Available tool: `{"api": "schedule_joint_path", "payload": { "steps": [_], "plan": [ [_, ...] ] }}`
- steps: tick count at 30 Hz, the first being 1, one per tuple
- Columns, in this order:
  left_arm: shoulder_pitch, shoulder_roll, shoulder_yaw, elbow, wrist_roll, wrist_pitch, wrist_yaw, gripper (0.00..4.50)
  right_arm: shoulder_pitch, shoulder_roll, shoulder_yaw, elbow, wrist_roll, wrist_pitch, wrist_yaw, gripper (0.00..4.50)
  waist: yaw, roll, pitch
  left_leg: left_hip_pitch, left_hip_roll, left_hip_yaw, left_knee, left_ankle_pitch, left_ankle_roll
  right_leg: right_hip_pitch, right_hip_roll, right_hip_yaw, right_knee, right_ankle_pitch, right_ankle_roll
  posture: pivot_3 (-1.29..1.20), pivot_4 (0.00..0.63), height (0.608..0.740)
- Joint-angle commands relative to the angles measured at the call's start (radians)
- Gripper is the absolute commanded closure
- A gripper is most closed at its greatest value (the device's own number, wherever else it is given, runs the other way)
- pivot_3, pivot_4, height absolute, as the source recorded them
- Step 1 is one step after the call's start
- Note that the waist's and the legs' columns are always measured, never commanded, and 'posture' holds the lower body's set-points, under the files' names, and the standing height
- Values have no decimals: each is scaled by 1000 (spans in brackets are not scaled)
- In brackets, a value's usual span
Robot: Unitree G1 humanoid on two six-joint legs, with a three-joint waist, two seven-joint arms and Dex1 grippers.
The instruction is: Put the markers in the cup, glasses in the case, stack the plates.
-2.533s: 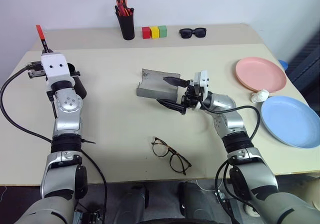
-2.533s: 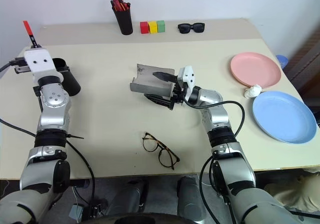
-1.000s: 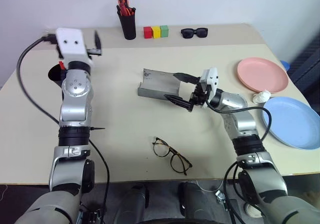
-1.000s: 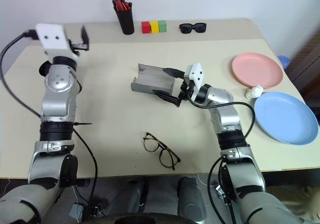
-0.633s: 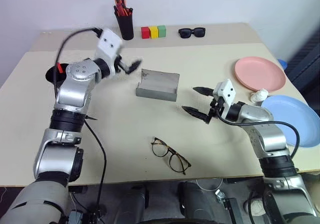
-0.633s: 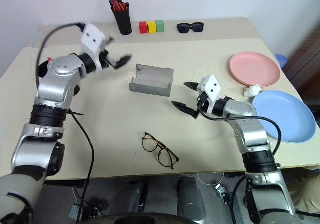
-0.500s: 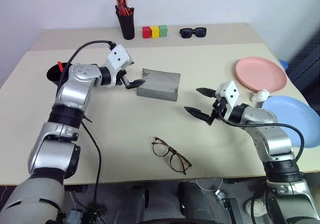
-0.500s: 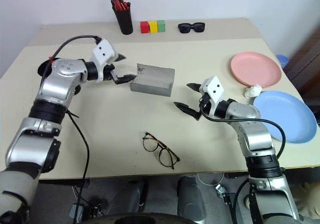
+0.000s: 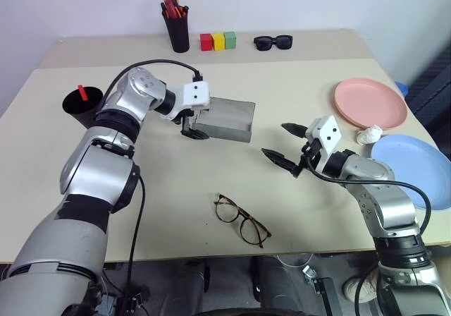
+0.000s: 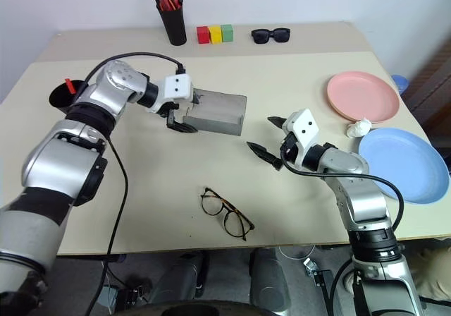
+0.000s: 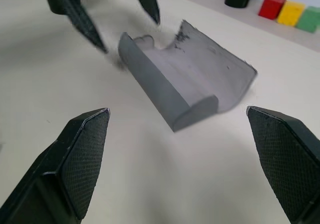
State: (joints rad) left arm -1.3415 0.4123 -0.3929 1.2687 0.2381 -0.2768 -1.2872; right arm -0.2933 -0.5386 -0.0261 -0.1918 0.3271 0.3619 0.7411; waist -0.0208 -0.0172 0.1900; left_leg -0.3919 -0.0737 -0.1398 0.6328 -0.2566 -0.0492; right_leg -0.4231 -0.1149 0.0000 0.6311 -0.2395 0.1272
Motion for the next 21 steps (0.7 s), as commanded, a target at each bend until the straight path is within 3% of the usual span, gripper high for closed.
{"api": "schedule_joint_path", "payload": {
  "steps": [1, 6, 8, 10, 16, 21],
  "plan": [
    [-47, -16, -30, 23, 73, -43, 19, 23, 5, -5, -33, -69, 6, -12, -25, 0, 2, 0, 0, 0, 0, 0, 0, 0, 0, 0, 0, 0, 0, 0, 0, 0, 150, 740],
    [-61, -45, -51, 51, 150, -25, 110, 23, 32, -8, -47, -101, 10, -6, -50, 0, 5, 0, 0, 0, 0, 0, 2, 0, 0, 0, 0, 0, 0, 0, 0, 0, 150, 740],
    [-62, -51, -58, 59, 172, -16, 124, 542, 47, -10, -57, -114, 11, -4, -57, 0, 5, 0, 0, -1, 0, 0, 2, 0, 0, 0, 0, 0, 1, 0, 0, 0, 150, 740],
    [-62, -52, -57, 62, 185, -19, 125, 1336, 56, -10, -61, -125, 12, -1, -63, 0, 5, 0, 0, -1, 0, 0, 2, 0, 0, 0, 0, 0, 1, 0, 0, 0, 150, 740],
    [-61, -57, -45, 63, 195, -14, 120, 4432, 60, -17, -70, -123, 14, -1, -67, 0, 3, 0, 0, 0, 0, 0, 3, 0, 0, 0, 0, 0, 2, 0, 0, 0, 150, 740],
    [-58, -47, -28, 59, 184, -19, 103, 4474, 46, -19, -69, -106, 12, -4, -65, 0, 4, 0, 0, -1, 0, 0, 5, 0, 0, 1, 0, 0, 3, 0, 0, 0, 150, 740]
  ]
}}
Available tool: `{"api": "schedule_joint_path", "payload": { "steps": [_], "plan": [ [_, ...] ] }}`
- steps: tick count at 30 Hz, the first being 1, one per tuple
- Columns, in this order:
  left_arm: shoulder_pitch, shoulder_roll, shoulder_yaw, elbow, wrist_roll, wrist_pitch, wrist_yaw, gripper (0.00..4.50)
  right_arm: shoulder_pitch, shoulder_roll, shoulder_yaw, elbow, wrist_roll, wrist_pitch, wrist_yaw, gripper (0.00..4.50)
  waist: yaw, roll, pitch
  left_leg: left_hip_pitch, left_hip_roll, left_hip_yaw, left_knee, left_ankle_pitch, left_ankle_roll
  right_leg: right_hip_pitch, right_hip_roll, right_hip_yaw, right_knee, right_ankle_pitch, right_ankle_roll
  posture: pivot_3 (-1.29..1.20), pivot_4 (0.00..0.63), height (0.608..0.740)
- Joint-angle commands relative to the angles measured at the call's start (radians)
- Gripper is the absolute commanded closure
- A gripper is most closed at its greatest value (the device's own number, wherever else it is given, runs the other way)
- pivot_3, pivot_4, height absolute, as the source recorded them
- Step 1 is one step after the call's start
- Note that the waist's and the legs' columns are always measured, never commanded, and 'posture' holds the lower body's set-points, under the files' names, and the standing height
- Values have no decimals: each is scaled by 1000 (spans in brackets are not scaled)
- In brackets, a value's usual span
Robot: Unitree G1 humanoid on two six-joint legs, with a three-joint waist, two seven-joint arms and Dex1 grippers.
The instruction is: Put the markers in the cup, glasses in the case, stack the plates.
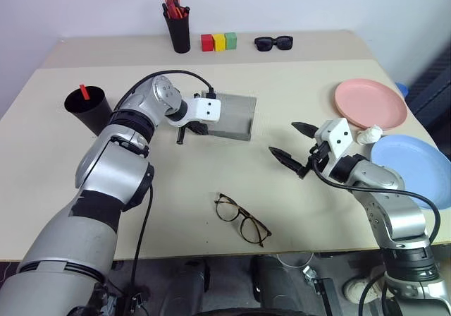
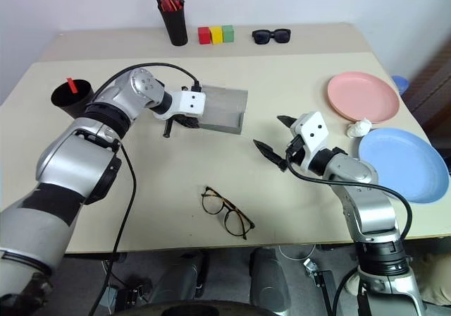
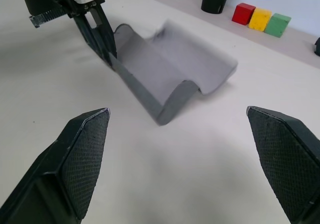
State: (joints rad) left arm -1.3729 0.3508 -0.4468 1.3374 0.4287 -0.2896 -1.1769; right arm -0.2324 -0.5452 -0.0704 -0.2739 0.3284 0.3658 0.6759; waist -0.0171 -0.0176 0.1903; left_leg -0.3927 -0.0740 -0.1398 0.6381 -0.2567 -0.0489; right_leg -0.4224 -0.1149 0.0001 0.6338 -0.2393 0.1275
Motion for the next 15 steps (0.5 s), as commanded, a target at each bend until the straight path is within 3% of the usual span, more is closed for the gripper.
{"api": "schedule_joint_path", "payload": {
  "steps": [1, 8, 15],
  "plan": [
    [-26, 19, 30, -12, -11, -10, -14, 4474, -19, -13, -23, -18, 9, -10, 2, 0, -1, 0, 0, 0, 0, 0, 0, 0, 0, 0, 0, 0, 0, 0, 0, 0, 150, 740],
    [-17, 30, 98, -44, -80, 21, -158, 4474, -50, -14, -14, 20, 1, -23, 14, 0, -1, 0, 0, 0, 0, 0, 3, 0, 0, 0, 0, 0, 2, 0, 0, 0, 150, 740],
    [58, 64, 146, -191, -159, 148, -336, 4474, -53, -21, -21, 52, 1, -45, 36, 0, -5, 0, 0, -2, 0, 0, 7, -1, 2, 0, 0, 0, 4, 0, 0, 0, 150, 740]
  ]
}}
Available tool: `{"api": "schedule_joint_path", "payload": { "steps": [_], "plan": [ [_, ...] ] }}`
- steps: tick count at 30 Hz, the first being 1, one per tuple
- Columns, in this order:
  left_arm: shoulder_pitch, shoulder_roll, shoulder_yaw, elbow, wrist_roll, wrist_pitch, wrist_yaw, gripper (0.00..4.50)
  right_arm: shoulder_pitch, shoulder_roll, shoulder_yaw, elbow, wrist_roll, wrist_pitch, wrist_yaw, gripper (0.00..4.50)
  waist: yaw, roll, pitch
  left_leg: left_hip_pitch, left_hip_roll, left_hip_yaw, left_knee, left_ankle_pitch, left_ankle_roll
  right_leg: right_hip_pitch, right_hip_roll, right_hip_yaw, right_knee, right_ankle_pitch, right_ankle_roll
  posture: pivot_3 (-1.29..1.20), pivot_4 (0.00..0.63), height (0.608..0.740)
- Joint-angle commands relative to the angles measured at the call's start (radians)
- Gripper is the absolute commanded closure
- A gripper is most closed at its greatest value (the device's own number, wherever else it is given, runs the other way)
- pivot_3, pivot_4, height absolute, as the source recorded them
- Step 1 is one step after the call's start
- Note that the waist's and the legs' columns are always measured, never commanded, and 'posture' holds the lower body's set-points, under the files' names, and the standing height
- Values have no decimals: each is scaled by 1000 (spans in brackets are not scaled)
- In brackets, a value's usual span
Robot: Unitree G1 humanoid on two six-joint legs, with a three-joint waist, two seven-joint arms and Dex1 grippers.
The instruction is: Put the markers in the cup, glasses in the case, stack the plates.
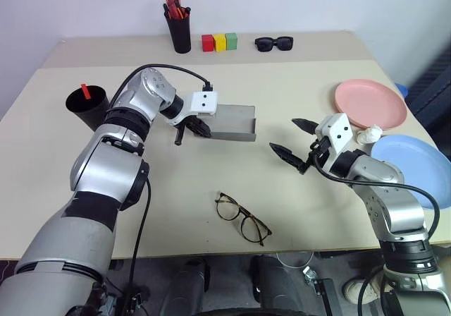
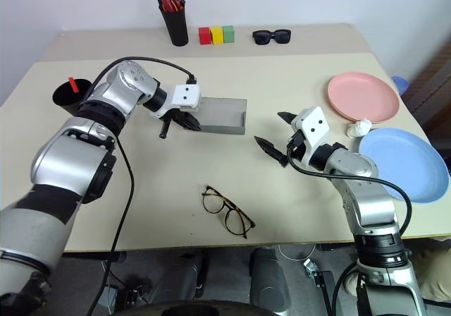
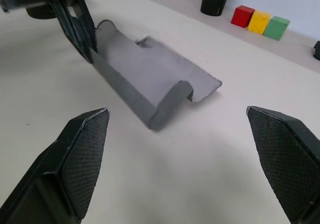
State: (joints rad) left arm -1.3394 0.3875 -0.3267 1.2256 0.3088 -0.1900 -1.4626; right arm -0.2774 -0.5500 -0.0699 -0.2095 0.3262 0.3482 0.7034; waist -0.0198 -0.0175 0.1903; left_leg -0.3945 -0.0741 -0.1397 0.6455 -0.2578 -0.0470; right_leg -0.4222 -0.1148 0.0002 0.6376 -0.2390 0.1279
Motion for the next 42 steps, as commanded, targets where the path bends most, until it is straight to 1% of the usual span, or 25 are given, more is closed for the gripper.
{"api": "schedule_joint_path", "payload": {
  "steps": [1, 5, 9, 15, 22, 29, 34, 37, 42],
  "plan": [
    [48, 37, 27, -113, -48, 78, -68, 4474, -8, -16, -24, -9, 4, -30, 11, 0, -3, 0, 0, 0, 0, 0, 0, 0, 0, 0, 0, 0, 1, 0, 0, 0, 150, 740],
    [148, 72, 27, -267, -75, 166, -93, 4474, -1, -17, -30, 1, 5, -41, 16, 0, -4, 0, 0, 1, 0, 0, 1, 0, 0, 0, 0, 0, 4, 0, 0, 0, 150, 740],
    [255, 109, 19, -475, -103, 304, -121, 4474, 5, -19, -37, 9, 5, -54, 20, 0, -1, 0, 0, 1, 0, 0, 3, 0, 0, 0, 0, 1, 6, 0, 0, 0, 150, 740],
    [344, 160, 6, -693, -130, 457, -131, 4474, 3, -18, -41, 14, 4, -59, 18, 0, 0, 0, 0, 2, 0, 0, 3, 0, 0, 0, 0, 1, 8, 0, 0, 0, 150, 740],
    [381, 188, -9, -804, -151, 569, -120, 4474, 5, -18, -44, 17, 7, -64, 19, 0, 0, 0, 0, 2, 0, 0, 3, 0, 0, 0, 0, 2, 8, 0, -1, 0, 150, 740],
    [409, 201, -30, -878, -171, 637, -107, 4474, 13, -17, -42, 15, 9, -67, 18, 0, 1, 0, 0, 2, 0, 0, 3, 0, 0, 0, 0, 2, 8, 0, -1, 0, 150, 740],
    [426, 199, -39, -921, -188, 678, -84, 4474, 15, -17, -40, 16, 7, -72, 19, 0, 1, 0, 0, 2, 0, 0, 3, 0, 0, 0, 0, 2, 8, 0, -1, 0, 150, 740],
    [433, 199, -39, -948, -210, 745, -79, 4474, 17, -17, -42, 14, 7, -73, 17, 0, 1, 0, 0, 2, 0, 0, 3, 0, 0, 0, 0, 2, 8, 0, -1, 0, 150, 740],
    [448, 210, -50, -968, -203, 811, -24, 4474, 22, -15, -39, 9, 6, -73, 15, 0, 0, 0, 0, 3, 0, 0, 3, 0, 0, 0, 0, 2, 8, 0, -1, 0, 150, 740]
  ]
}}
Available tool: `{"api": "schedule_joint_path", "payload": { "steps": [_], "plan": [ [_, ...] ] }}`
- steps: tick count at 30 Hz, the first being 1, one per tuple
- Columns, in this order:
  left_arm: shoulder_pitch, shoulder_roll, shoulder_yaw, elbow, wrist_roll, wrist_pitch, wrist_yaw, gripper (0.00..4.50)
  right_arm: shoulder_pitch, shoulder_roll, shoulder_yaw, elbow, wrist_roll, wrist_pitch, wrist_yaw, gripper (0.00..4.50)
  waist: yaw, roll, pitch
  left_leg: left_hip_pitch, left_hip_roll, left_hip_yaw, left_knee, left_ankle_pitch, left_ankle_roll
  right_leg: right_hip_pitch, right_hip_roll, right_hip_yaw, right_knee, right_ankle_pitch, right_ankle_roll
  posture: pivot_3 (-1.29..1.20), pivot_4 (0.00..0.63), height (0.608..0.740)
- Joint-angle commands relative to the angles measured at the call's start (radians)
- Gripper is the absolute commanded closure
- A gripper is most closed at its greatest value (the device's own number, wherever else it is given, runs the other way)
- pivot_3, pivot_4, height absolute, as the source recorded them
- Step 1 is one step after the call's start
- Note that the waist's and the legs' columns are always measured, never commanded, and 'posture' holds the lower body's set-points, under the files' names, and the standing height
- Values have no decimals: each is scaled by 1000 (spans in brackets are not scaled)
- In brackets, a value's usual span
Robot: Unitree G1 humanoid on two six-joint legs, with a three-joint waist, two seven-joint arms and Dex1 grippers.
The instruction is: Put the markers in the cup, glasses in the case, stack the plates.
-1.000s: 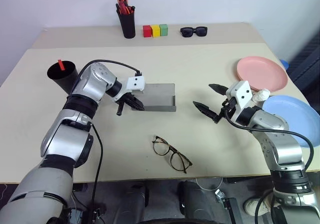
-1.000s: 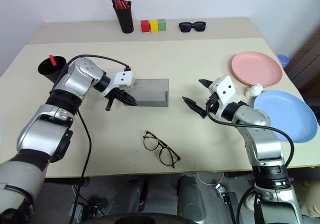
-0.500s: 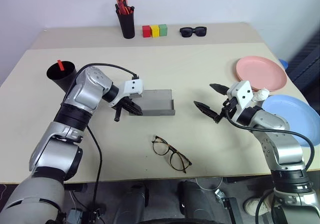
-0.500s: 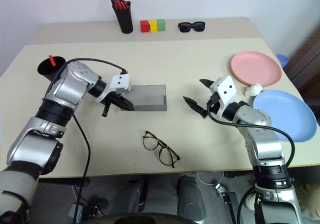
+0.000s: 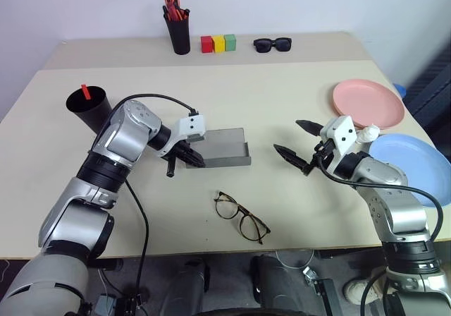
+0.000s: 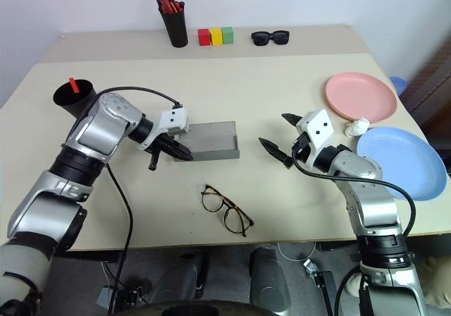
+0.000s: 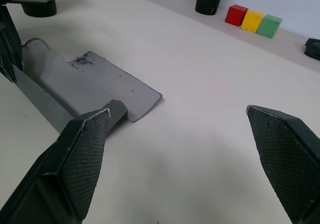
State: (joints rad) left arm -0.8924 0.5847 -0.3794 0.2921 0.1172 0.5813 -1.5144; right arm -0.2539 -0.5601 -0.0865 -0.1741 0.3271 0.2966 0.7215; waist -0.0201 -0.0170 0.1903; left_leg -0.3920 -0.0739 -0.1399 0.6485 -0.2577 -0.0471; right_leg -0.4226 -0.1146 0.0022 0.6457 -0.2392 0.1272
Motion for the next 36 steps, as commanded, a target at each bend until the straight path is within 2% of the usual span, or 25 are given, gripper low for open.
{"api": "schedule_joint_path", "payload": {
  "steps": [1, 13, 19, 27, 30, 36],
  "plan": [
    [4, 12, 2, -39, -13, 45, 38, 4474, -1, -5, -22, -26, 5, -22, -4, 0, 0, 0, 0, 0, 0, 0, 0, 0, 0, 0, 0, 0, 0, 0, 0, 0, 150, 740],
    [-21, -15, -35, -33, -25, 33, 87, 4474, -17, 0, -9, -7, 3, -30, 2, 0, 6, 0, 0, 0, 0, 0, 0, 0, 0, 0, 0, 0, 0, 0, 0, 0, 150, 740],
    [-12, 16, -37, -103, -62, 73, 55, 4474, 16, -8, -21, -37, 13, -21, 3, 0, 4, 0, 0, 0, 0, 0, 0, 0, 0, 0, 0, 1, 0, 0, 0, 0, 150, 740],
    [-9, 15, -51, -87, -61, 38, 76, 4474, 26, -18, -16, -43, 15, -17, 18, 0, 2, 0, 0, 0, 0, 0, 0, 0, 0, 0, 0, 1, 0, 0, 0, 0, 150, 740],
    [-6, 8, -40, -86, -64, -8, 103, 3675, 33, -26, -19, -50, 19, -13, 27, 0, 3, 0, 0, 0, 0, 0, 0, 0, 0, 0, 0, 1, 0, 0, 0, 0, 150, 740],
    [-7, 12, -31, -86, -84, -17, 123, 751, 51, -36, -22, -58, 23, -4, 43, 0, 2, 0, 0, 0, 0, 1, 0, 0, 0, 0, 0, 1, 0, 0, 0, 0, 150, 740]
  ]
}}
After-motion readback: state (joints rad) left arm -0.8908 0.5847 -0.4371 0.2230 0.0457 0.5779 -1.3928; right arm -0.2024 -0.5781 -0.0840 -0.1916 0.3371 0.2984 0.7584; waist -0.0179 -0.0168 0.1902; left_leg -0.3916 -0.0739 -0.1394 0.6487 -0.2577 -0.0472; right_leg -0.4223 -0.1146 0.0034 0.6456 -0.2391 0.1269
